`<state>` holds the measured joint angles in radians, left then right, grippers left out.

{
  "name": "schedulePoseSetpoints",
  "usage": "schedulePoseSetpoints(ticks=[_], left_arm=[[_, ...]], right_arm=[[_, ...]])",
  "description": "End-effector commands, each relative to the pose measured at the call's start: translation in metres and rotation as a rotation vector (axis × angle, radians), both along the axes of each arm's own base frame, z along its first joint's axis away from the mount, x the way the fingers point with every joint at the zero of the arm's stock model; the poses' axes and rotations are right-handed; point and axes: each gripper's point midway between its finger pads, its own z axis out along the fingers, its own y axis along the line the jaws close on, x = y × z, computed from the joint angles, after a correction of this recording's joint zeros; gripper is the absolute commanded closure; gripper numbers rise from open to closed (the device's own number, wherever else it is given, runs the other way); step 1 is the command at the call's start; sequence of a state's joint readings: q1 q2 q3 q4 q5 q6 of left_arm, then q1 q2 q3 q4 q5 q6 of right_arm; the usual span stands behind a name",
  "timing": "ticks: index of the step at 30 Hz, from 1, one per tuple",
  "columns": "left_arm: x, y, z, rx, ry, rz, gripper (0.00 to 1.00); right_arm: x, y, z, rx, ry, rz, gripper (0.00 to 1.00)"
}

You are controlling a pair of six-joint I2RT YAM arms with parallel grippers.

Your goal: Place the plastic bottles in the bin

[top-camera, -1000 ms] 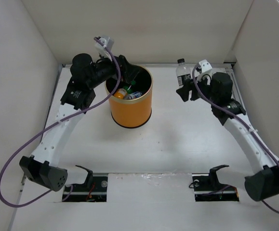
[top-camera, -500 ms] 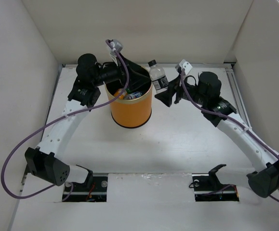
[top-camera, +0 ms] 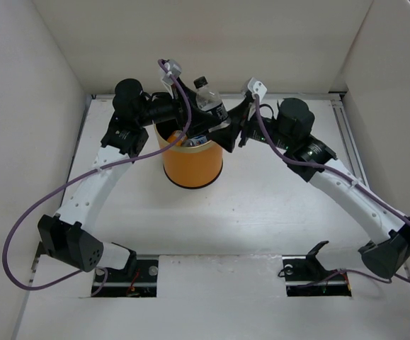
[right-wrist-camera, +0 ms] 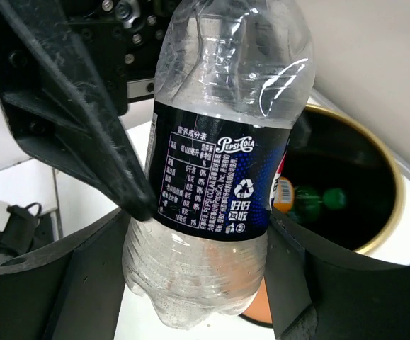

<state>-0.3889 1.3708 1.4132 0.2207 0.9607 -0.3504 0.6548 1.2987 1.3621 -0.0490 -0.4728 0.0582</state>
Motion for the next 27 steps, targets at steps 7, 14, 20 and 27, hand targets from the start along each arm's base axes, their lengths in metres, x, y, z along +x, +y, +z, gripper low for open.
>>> schedulePoseSetpoints(ticks=[7, 14, 20, 27], left_arm=[[-0.015, 0.003, 0.02, -0.048, -0.089, -0.03, 0.0], [-0.009, 0.006, 0.025, -0.061, -0.094, 0.022, 0.88], [0.042, 0.033, 0.028, -0.08, -0.013, 0.383, 1.0], [0.101, 0.076, 0.005, -0.022, 0.056, 0.769, 1.0]], right_arm=[[-0.029, 0.025, 0.038, 0.101, -0.117, 0.149, 0.95], [-0.029, 0.023, 0.032, 0.095, -0.108, 0.14, 0.88], [-0.021, 0.008, 0.02, 0.087, -0.089, 0.056, 0.0], [-0.003, -0.037, -0.017, 0.012, -0.04, -0.094, 0.0]])
